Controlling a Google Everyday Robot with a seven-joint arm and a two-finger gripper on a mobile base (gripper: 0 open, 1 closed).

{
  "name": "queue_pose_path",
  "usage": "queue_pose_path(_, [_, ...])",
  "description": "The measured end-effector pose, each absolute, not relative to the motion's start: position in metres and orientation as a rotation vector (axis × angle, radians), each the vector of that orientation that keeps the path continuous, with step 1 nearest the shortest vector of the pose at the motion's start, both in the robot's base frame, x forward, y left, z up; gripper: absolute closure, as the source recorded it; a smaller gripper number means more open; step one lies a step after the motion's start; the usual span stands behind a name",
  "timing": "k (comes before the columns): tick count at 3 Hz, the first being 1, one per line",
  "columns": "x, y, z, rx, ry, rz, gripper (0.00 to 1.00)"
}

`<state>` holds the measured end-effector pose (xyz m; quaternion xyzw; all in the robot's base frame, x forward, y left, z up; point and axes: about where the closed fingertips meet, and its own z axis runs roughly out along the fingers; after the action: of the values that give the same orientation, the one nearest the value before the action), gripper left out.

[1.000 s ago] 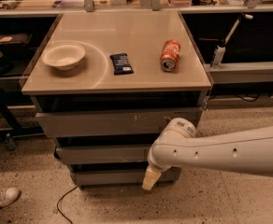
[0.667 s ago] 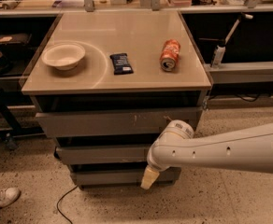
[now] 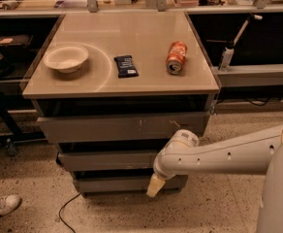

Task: Open middle drawer

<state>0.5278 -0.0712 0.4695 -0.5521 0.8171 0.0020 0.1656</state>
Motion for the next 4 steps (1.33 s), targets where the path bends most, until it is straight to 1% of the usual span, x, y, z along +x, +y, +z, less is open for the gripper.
queue_pose_path(2, [0.553,-0.079,0.452,-1.582,2.311,-0.030,0.00])
queue_pose_path(4, [0.575,-0.074,0.437,-1.610,2.286,-0.039,0.00])
